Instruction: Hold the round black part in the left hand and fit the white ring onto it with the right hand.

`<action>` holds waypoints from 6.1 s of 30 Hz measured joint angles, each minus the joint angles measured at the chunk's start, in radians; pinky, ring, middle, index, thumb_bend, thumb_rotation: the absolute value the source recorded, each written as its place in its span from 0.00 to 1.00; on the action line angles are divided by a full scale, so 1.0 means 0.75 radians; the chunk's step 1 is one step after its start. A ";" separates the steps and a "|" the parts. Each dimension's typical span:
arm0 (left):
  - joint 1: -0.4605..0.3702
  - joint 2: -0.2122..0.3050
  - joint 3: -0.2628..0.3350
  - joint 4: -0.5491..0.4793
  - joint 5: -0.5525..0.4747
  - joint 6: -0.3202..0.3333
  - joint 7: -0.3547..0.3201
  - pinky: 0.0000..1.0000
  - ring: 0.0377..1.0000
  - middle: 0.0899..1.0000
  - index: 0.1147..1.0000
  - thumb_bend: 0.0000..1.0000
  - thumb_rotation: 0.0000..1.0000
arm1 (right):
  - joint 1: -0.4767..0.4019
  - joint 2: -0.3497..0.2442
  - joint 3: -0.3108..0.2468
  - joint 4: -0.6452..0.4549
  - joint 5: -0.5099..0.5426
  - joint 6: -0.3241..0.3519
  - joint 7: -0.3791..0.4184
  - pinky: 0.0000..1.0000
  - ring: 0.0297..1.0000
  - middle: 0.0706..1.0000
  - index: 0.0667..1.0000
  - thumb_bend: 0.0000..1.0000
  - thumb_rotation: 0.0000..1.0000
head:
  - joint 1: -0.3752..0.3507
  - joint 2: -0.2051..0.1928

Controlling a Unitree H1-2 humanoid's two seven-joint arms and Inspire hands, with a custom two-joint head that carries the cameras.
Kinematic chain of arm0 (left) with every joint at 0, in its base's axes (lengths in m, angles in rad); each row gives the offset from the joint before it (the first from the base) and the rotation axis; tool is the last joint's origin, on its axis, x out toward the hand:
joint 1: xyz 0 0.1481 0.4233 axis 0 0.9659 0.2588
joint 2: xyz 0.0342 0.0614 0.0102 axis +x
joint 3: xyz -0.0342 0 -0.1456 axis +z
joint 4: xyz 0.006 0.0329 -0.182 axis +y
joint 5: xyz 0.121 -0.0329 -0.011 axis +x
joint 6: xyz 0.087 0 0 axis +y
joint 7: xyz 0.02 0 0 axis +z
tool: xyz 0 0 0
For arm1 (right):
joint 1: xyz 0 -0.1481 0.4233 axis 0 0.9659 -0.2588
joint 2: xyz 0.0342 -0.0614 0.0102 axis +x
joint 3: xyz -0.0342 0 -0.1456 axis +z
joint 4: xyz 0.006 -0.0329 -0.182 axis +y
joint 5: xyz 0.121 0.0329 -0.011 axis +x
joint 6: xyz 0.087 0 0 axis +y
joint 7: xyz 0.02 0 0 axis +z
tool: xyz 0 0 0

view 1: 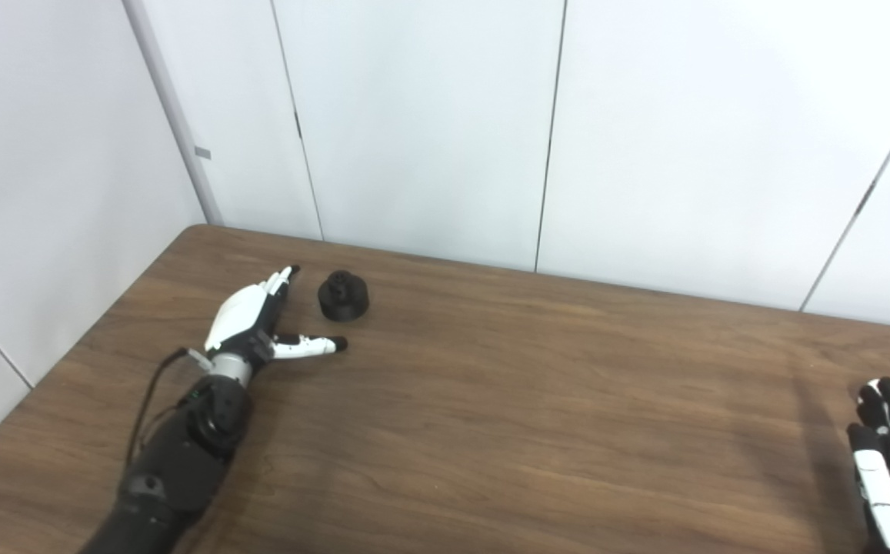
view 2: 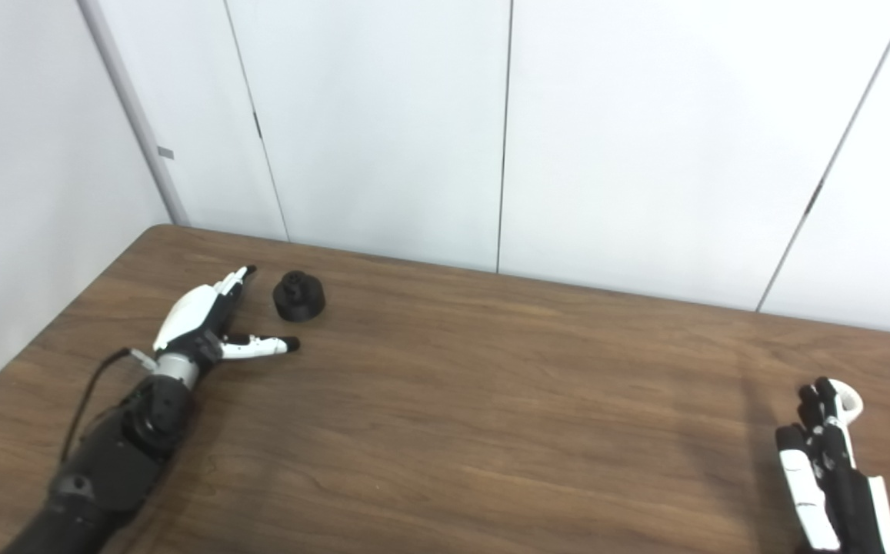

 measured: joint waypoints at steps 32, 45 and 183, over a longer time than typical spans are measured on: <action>-0.219 0.072 -0.158 0.352 0.021 -0.251 -0.032 1.00 1.00 0.95 0.78 1.00 0.44 | 0.105 0.011 0.011 -0.126 0.006 0.077 0.004 1.00 1.00 0.99 1.00 0.41 0.72 | -0.027 0.035; -0.309 0.061 -0.225 0.478 0.021 -0.285 -0.024 1.00 1.00 0.94 0.77 1.00 0.40 | 0.132 0.013 0.011 -0.209 0.034 0.111 0.006 1.00 1.00 1.00 1.00 0.44 0.70 | -0.047 0.045; -0.175 -0.188 -0.903 -0.077 0.083 -0.689 0.093 1.00 1.00 0.88 0.41 0.52 0.06 | -0.172 -0.291 -0.099 -0.800 -0.656 0.655 -0.017 0.75 0.85 0.81 0.71 0.71 0.28 | -0.853 0.151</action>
